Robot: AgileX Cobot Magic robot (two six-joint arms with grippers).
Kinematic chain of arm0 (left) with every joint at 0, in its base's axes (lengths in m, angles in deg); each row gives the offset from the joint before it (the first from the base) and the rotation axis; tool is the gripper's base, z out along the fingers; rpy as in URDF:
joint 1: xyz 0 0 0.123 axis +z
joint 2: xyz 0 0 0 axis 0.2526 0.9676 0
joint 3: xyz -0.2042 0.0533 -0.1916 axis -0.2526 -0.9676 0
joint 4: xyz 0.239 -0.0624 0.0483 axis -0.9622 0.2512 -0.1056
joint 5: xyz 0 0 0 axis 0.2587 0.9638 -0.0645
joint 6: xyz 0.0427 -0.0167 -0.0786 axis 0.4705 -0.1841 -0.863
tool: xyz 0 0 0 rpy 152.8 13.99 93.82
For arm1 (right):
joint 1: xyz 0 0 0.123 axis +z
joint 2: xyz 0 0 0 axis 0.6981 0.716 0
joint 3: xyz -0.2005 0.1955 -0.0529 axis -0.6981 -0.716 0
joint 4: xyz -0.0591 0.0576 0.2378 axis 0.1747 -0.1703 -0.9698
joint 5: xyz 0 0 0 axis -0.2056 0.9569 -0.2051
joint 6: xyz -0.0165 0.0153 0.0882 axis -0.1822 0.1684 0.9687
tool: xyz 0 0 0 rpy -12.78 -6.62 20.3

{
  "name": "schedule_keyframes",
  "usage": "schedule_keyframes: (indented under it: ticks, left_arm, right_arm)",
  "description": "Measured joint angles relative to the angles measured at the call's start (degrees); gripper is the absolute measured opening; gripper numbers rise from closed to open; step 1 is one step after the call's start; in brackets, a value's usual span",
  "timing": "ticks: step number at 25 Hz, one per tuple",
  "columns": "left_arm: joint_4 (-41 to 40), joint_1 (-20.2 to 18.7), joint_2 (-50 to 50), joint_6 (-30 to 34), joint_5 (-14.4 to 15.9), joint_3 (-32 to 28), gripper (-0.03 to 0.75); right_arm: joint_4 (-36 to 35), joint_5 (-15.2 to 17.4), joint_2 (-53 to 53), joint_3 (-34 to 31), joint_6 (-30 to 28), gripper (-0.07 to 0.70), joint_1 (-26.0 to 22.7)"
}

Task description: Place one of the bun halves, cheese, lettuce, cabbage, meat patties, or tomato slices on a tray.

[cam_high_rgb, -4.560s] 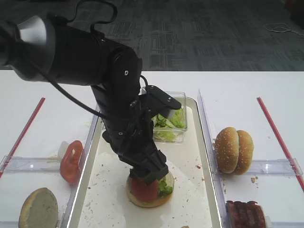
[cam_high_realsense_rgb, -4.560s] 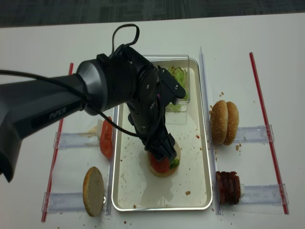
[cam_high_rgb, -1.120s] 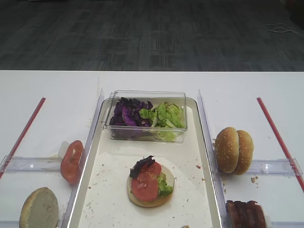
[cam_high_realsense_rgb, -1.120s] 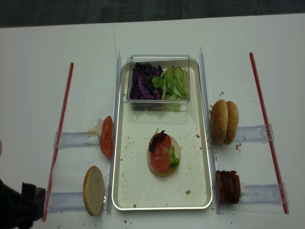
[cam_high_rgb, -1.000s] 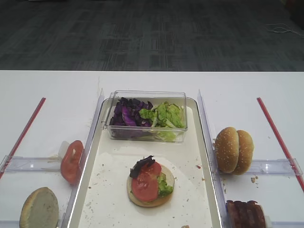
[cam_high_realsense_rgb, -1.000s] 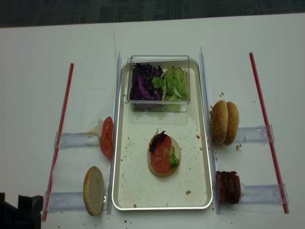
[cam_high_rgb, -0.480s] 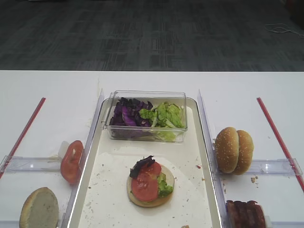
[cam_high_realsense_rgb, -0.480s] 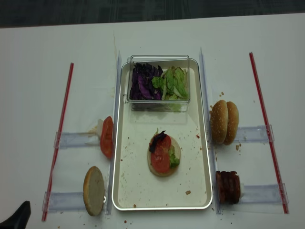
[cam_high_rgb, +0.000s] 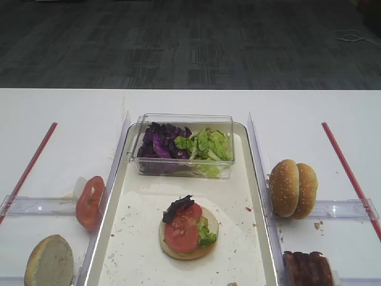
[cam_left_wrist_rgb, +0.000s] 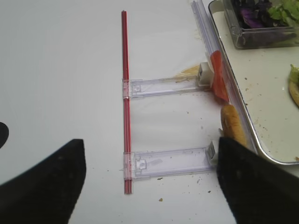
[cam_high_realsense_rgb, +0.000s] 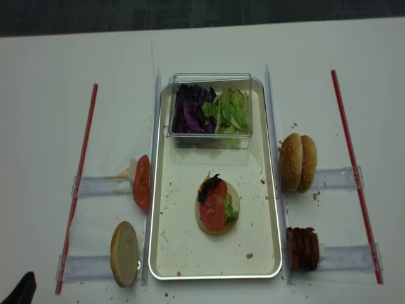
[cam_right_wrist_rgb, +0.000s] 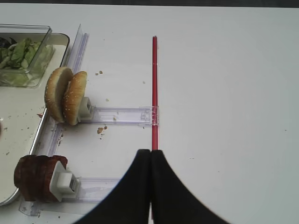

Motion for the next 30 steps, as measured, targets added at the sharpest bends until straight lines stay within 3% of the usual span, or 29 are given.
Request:
schedule_keyframes:
  ticks: [30]
  left_arm:
    - [-0.39,0.09,0.01,-0.24,0.0,0.0,0.564]
  right_arm:
    - [0.0,0.0,0.0,0.0,0.0,0.315,0.0]
